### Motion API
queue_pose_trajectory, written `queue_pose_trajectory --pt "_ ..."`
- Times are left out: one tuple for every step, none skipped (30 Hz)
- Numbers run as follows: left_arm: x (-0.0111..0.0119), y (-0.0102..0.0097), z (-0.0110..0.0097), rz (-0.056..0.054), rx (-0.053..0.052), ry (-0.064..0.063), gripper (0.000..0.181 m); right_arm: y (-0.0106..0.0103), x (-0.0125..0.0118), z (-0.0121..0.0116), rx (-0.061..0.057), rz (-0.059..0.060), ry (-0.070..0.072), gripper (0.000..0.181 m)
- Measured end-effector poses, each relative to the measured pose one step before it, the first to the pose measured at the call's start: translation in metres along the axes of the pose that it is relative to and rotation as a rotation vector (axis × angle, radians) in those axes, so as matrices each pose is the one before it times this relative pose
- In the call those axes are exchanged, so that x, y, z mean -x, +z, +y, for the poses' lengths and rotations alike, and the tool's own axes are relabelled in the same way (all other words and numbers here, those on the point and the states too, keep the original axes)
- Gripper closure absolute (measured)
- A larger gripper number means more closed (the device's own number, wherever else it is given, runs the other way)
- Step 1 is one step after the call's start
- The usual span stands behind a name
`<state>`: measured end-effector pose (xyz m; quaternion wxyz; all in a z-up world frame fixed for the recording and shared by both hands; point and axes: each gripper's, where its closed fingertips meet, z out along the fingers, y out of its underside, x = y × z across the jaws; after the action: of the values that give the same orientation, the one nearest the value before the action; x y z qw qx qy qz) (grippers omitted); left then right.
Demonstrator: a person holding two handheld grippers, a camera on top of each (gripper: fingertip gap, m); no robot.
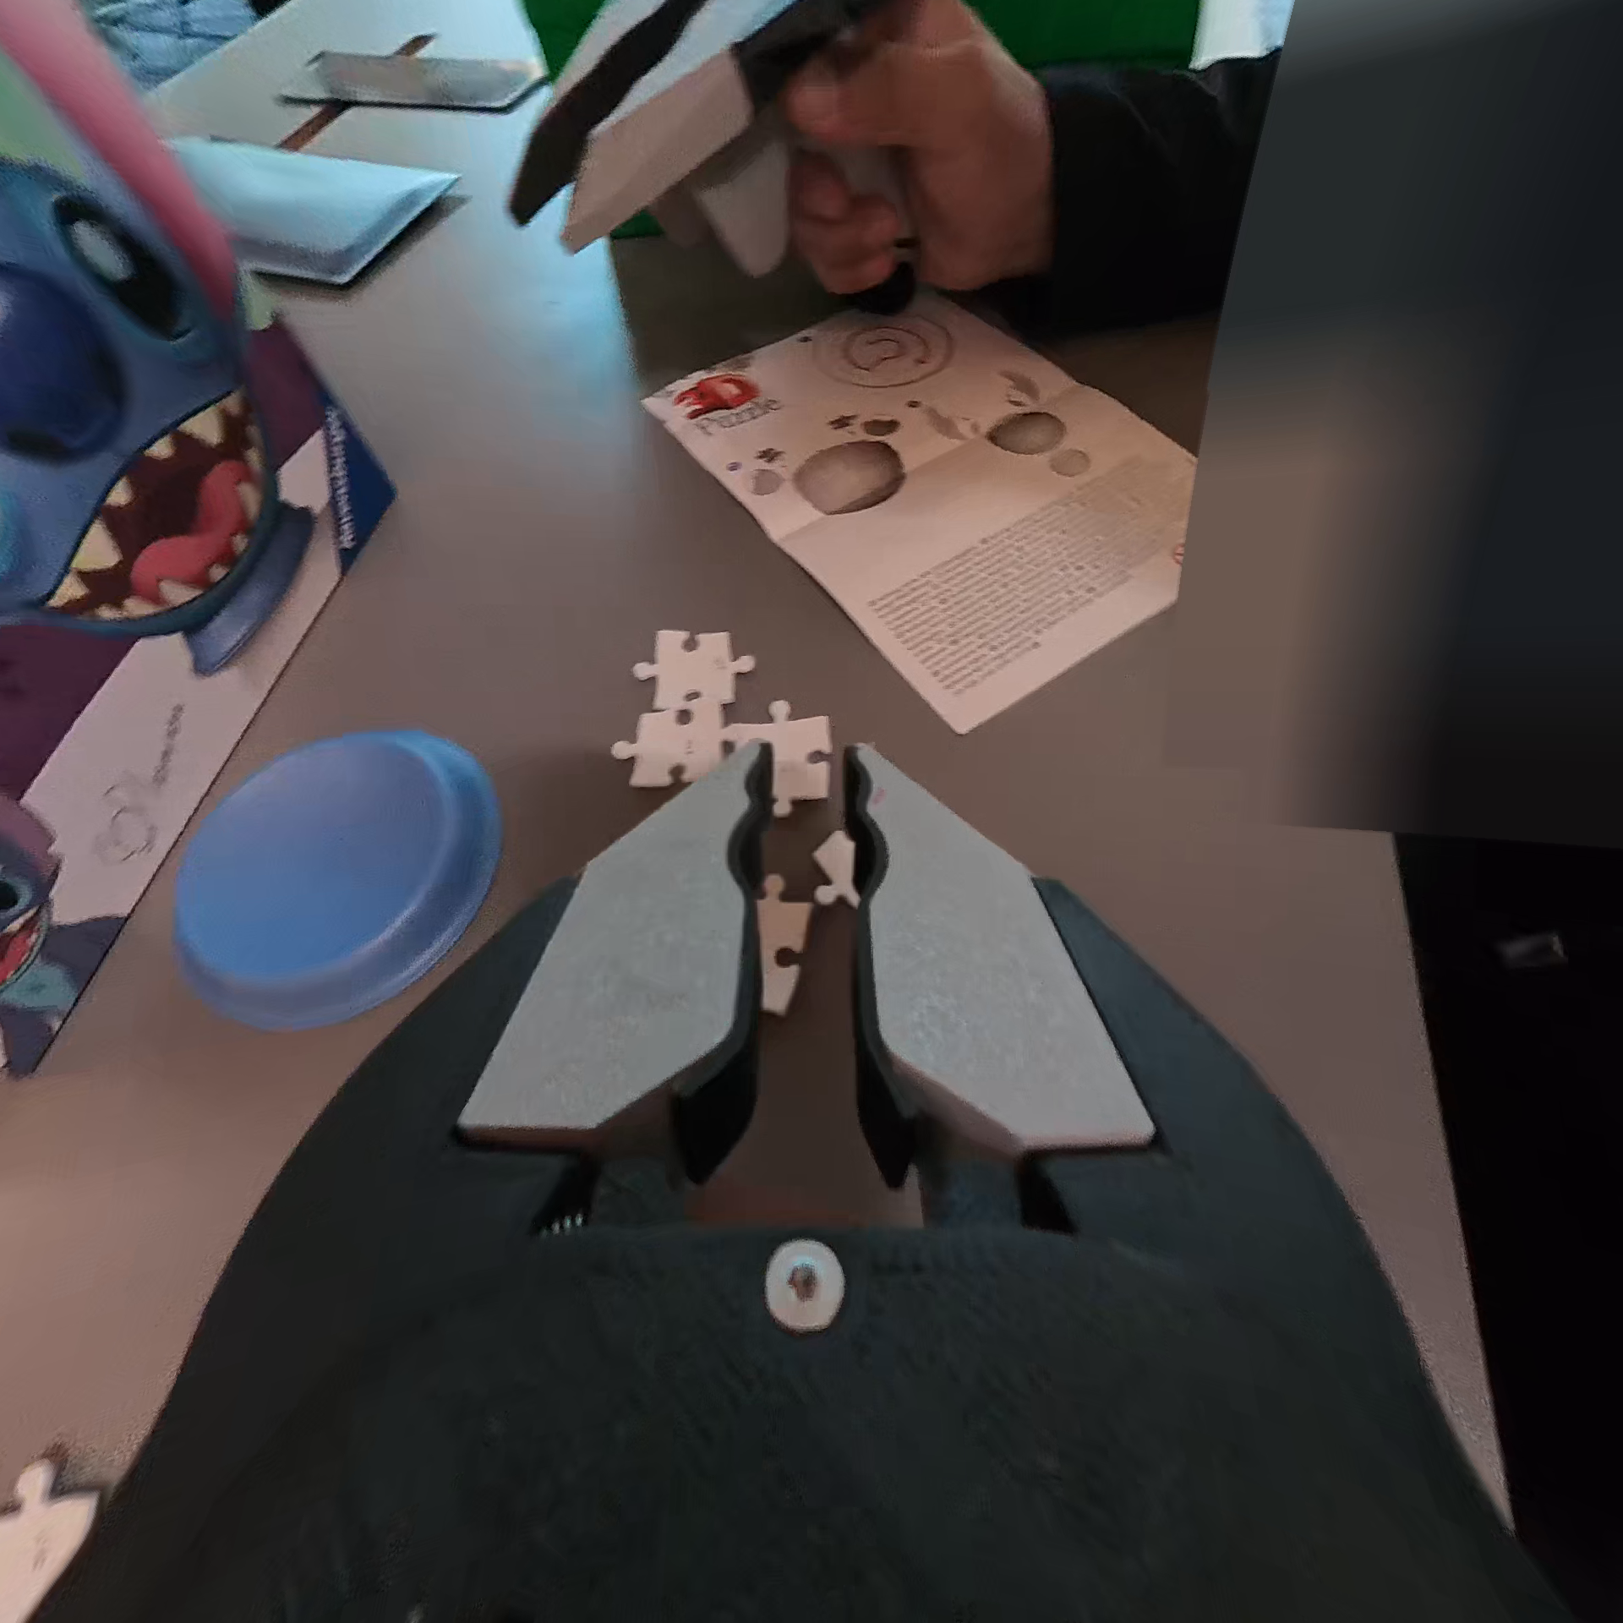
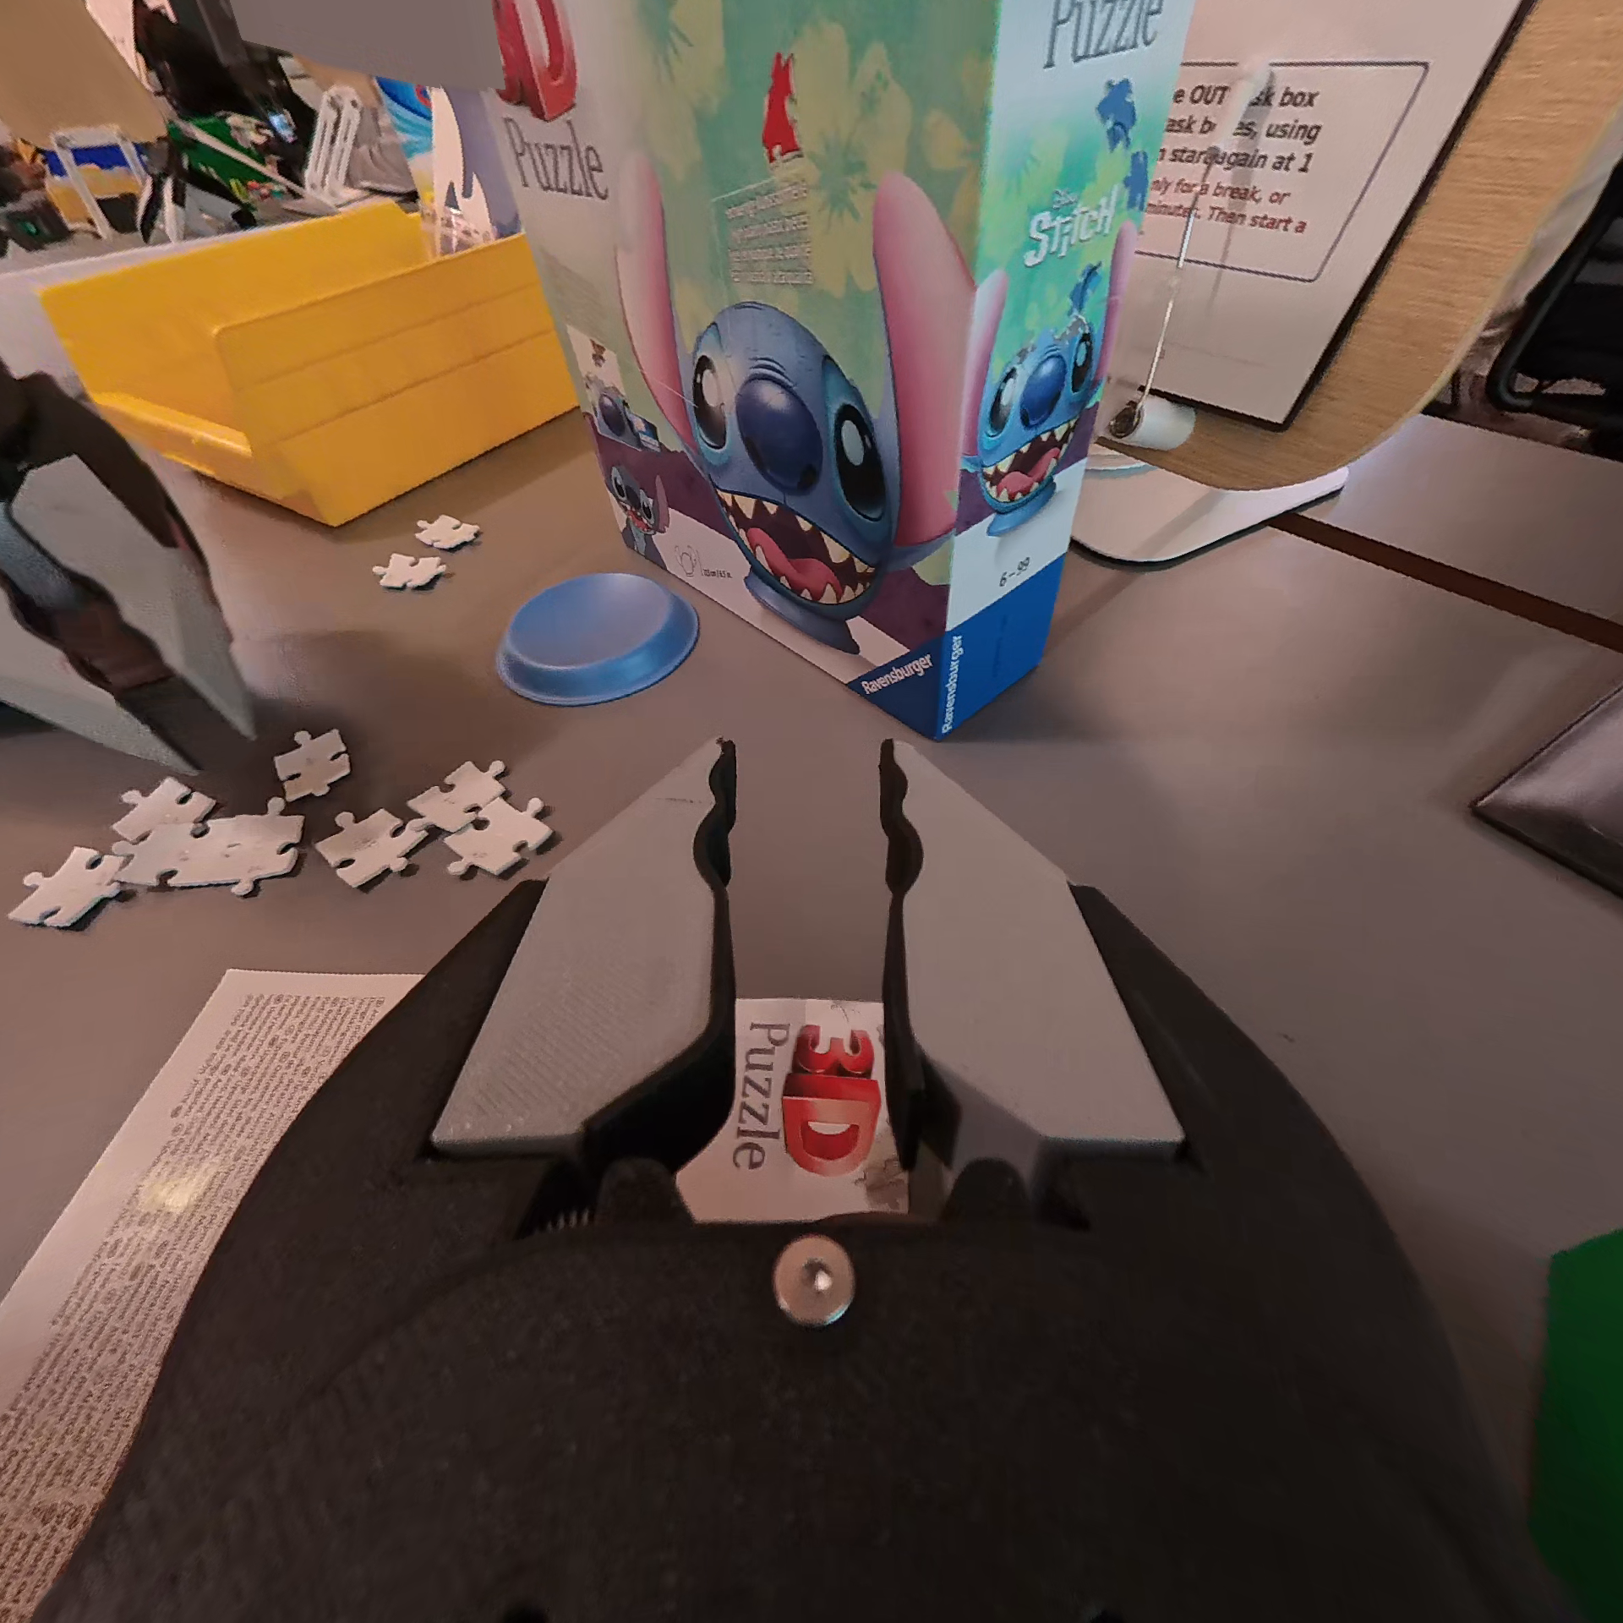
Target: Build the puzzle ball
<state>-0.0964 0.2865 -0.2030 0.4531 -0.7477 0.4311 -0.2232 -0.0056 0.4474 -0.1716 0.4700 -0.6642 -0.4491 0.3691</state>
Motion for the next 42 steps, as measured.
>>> queue_pose_trajectory --pt "-0.00603 0.00033 0.00026 0.024 -0.0008 0.0252 0.176 0.00067 0.00195 0.00003 0.0019 -0.0051 -0.0045 0.152" --pt "-0.00425 0.00052 0.00122 0.0174 0.0058 0.0162 0.18 0.00063 0.00205 -0.00003 0.0013 -0.0056 -0.0037 0.151" --pt "-0.00248 0.00076 0.00233 0.0117 0.014 0.0076 0.181 0.00063 0.0019 0.00008 0.0016 -0.0063 -0.0025 0.151" --pt "-0.00185 0.00084 0.00284 0.011 0.0169 0.002 0.181 0.00052 0.00167 0.0001 0.0016 -0.0059 -0.0014 0.151" --pt "-0.00277 0.00072 0.00275 0.0176 0.0167 0.0009 0.181 0.00045 0.00132 0.0 0.0008 -0.0048 -0.0005 0.152" --pt "-0.00323 0.0008 0.00243 0.0181 0.0145 0.0037 0.181 0.00031 0.00103 0.00005 0.0001 -0.0041 0.0007 0.152" --pt "-0.00262 0.00104 0.00272 0.0113 0.016 0.0062 0.181 0.00028 0.00082 -0.00009 0.0 -0.0042 0.0022 0.152" --pt "-0.00243 0.00148 0.00347 0.0099 0.0213 0.0071 0.181 0.00019 0.00051 0.00005 0.0002 -0.0039 0.0034 0.151" --pt "-0.00185 0.00216 0.00474 0.006 0.0282 0.0063 0.181 0.00021 0.00044 -0.00001 -0.0002 -0.0033 0.0036 0.152" --pt "-0.001 0.00295 0.00606 0.0014 0.0361 0.0072 0.181 0.00009 0.00034 -0.00007 -0.0011 -0.003 0.0035 0.152" --pt "-0.00028 0.00351 0.00681 -0.0043 0.0394 0.0086 0.181 -0.00004 0.00033 -0.00014 -0.001 -0.003 0.0036 0.151" --pt "-0.00062 0.00168 0.00087 -0.002 0.0026 0.0046 0.181 0.00009 0.0002 -0.00005 -0.0008 -0.0025 0.0038 0.151" --pt "-0.0013 0.00013 -0.0001 0.0081 0.0023 -0.001 0.181 0.00004 0.0002 -0.00012 -0.0005 -0.0025 0.0038 0.151" --pt "-0.00001 -0.00006 0.00007 0.0048 -0.0011 -0.0076 0.181 0.00009 0.0001 -0.00006 -0.0008 -0.002 0.0033 0.152" --pt "0.00033 -0.00033 0.0003 0.0045 0.0001 -0.0122 0.181 0.00011 0.00016 0.00017 0.0002 -0.0019 0.0028 0.151" --pt "0.00054 -0.00029 0.00021 0.0019 0.0 -0.0092 0.181 0.00025 0.00006 0.00039 0.0016 -0.0018 0.0023 0.152" --pt "0.00071 -0.00028 0.00018 -0.0025 0.0005 -0.0042 0.181 0.00025 0.00022 0.00034 0.0018 -0.0017 0.0017 0.152" --pt "0.00035 -0.00028 0.0002 -0.0025 0.0011 0.0019 0.181 0.00009 0.00027 -0.00002 0.0001 -0.0015 0.0005 0.152" --pt "0.00002 -0.0002 0.00007 -0.0043 0.0011 0.0069 0.181 -0.00002 0.0003 -0.00017 -0.0008 -0.001 -0.0005 0.152" --pt "0.0 -0.00025 -0.00013 -0.0042 -0.0002 0.0061 0.181 -0.00007 0.00022 -0.00022 -0.0005 -0.0005 -0.0009 0.152" --pt "-0.00012 -0.00086 -0.00149 -0.0003 -0.0083 -0.0006 0.181 -0.00022 0.00016 -0.00039 -0.0014 -0.0002 -0.0006 0.152" --pt "-0.001 -0.0016 -0.00327 0.0089 -0.0175 -0.0081 0.181 -0.00026 0.00021 -0.00033 -0.0018 -0.0004 0.0002 0.152" --pt "-0.00063 -0.00254 -0.00479 0.0092 -0.0263 -0.0121 0.181 -0.00028 0.0001 -0.00037 -0.0011 -0.0007 0.0006 0.152" --pt "-0.00003 -0.00329 -0.0053 0.0065 -0.0306 -0.0128 0.181 -0.00026 0.00002 -0.00012 -0.0007 -0.0005 0.0003 0.152" --pt "0.00041 -0.0033 -0.00464 0.0054 -0.0271 -0.013 0.181 -0.00022 0.00005 -0.00021 -0.0006 0.0 -0.0001 0.152" --pt "0.00138 -0.00298 -0.00304 0.0 -0.0192 -0.0122 0.181 -0.00017 -0.00003 -0.00014 -0.0006 0.0 0.0001 0.152" --pt "0.00309 -0.00206 -0.00108 -0.0124 -0.0072 -0.0094 0.181 -0.0001 0.00014 -0.00011 -0.0003 -0.0009 0.0005 0.152" --pt "0.00353 -0.00104 0.00118 -0.0161 0.0055 -0.0056 0.181 0.00009 0.00029 -0.00005 -0.0003 -0.0011 0.0002 0.152" --pt "0.00298 -0.00006 0.002 -0.0154 0.0111 -0.0015 0.181 0.00016 0.0003 -0.00001 0.0001 -0.0012 -0.0003 0.152" --pt "0.00223 0.00028 0.00168 -0.0146 0.0088 0.0016 0.181 0.00016 0.00031 0.00026 0.0015 -0.0009 -0.0011 0.152" --pt "0.00147 0.00053 0.00036 -0.011 0.0029 0.0005 0.181 0.00028 0.00013 0.00031 0.002 0.0008 -0.0024 0.152" --pt "0.00128 0.00041 -0.00055 -0.0093 -0.0015 -0.0033 0.181 0.00017 -0.00022 0.00039 0.0017 0.0021 -0.0024 0.152" --pt "0.00226 0.0004 -0.00107 -0.0135 -0.0048 -0.0055 0.18 0.00004 -0.00033 0.0004 0.0018 0.0013 -0.0007 0.152" --pt "0.00394 -0.00001 -0.00164 -0.0226 -0.0089 -0.0061 0.179 -0.00008 -0.00037 0.00024 0.0012 0.0005 0.0003 0.152" --pt "0.00612 -0.00043 -0.00217 -0.0337 -0.0128 -0.009 0.178 -0.00026 -0.00047 0.0001 0.0004 0.0013 -0.0002 0.152" --pt "0.00795 -0.00065 -0.00249 -0.0408 -0.0161 -0.016 0.176 -0.00042 -0.00075 -0.00005 -0.0004 0.0026 -0.001 0.152" --pt "0.00829 -0.00099 -0.00253 -0.0387 -0.0175 -0.0229 0.173 -0.00052 -0.00067 -0.0002 -0.001 0.0025 -0.0011 0.152" --pt "0.00831 -0.00124 -0.00289 -0.0355 -0.0205 -0.0265 0.171 -0.00058 -0.00061 -0.00021 -0.0011 0.0018 0.0 0.152" --pt "0.00864 -0.00166 -0.00337 -0.0361 -0.0249 -0.0286 0.17 -0.00034 -0.00045 -0.00019 -0.0012 0.0008 0.001 0.152" --pt "0.00895 -0.00205 -0.0036 -0.0363 -0.027 -0.0309 0.17 -0.00011 -0.00017 -0.00019 -0.0008 0.0001 0.0012 0.152" --pt "0.00805 -0.00219 -0.0034 -0.0298 -0.0252 -0.0316 0.17 0.00003 -0.00007 0.00011 0.0003 0.0 0.0004 0.152" --pt "0.00691 -0.00232 -0.00335 -0.0231 -0.0234 -0.0309 0.17 0.00023 -0.00003 0.00033 0.0015 0.0002 -0.0009 0.152"
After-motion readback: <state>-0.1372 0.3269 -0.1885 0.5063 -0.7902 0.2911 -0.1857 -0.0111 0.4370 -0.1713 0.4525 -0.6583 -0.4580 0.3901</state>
